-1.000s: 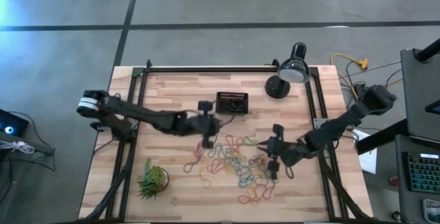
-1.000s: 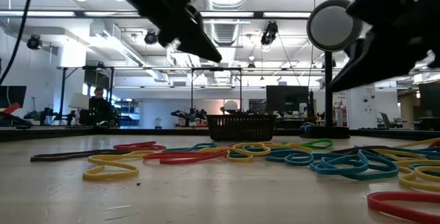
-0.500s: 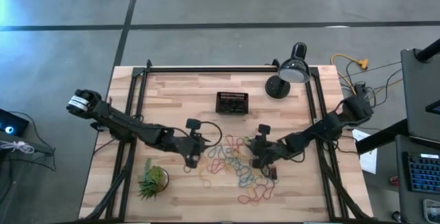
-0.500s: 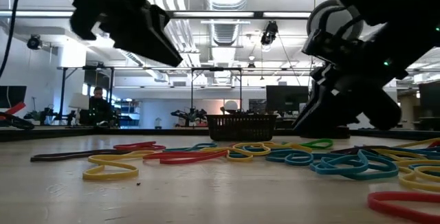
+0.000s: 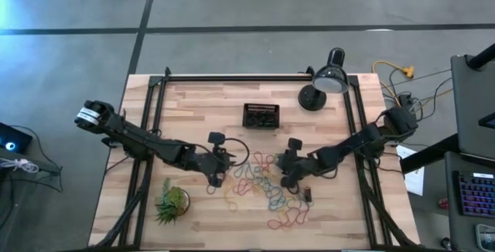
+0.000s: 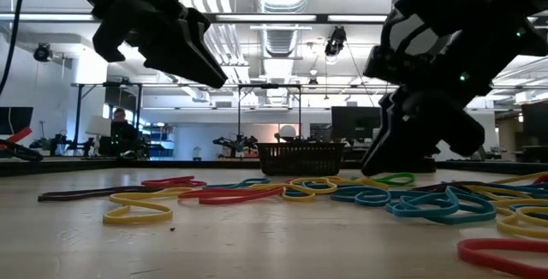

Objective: Pick and place rubber bands into bin
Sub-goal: Put the green rubber band into the basket

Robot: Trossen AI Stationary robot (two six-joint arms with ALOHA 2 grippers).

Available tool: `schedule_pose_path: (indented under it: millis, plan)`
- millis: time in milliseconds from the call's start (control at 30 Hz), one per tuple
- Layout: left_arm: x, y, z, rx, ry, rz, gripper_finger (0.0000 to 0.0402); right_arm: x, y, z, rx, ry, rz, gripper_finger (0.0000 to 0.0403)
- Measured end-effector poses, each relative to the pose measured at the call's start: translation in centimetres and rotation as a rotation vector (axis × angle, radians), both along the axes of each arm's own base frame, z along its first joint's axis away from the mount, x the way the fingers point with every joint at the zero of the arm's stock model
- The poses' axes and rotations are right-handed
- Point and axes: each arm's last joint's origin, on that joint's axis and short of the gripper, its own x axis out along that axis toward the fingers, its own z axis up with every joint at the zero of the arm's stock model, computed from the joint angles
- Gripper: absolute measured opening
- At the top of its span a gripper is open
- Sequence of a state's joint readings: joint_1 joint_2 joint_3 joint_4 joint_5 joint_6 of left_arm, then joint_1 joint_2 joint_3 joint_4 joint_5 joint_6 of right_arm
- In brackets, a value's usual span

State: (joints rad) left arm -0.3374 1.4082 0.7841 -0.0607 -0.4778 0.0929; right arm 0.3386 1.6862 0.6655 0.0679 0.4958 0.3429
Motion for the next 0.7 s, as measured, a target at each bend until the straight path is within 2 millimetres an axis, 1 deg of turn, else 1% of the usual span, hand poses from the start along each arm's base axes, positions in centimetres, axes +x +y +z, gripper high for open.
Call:
schedule_pose_path:
  millis: [67, 300, 467, 567, 700]
  plan:
    - [0.0, 0.0, 0.0, 0.001, 0.002, 0.000, 0.0073, 0.0, 0.0, -0.3, -0.010, 0.032, -0.004, 0.0121]
    - [0.1, 0.0, 0.1, -0.004, -0.008, 0.000, 0.0073, 0.6, -0.1, -0.8, -0.017, 0.053, -0.011, 0.0107]
    - [0.1, 0.0, 0.2, -0.008, -0.021, 0.000, 0.0073, 0.8, -0.6, -1.3, 0.031, 0.064, -0.063, 0.0092]
    - [0.2, -0.1, 0.2, -0.011, -0.027, 0.001, 0.0073, 0.8, -0.9, -1.7, 0.070, 0.087, -0.089, 0.0073]
    - [0.2, -0.1, 0.3, -0.013, -0.034, 0.001, 0.0073, 0.8, -0.9, -1.9, 0.074, 0.091, -0.100, 0.0028]
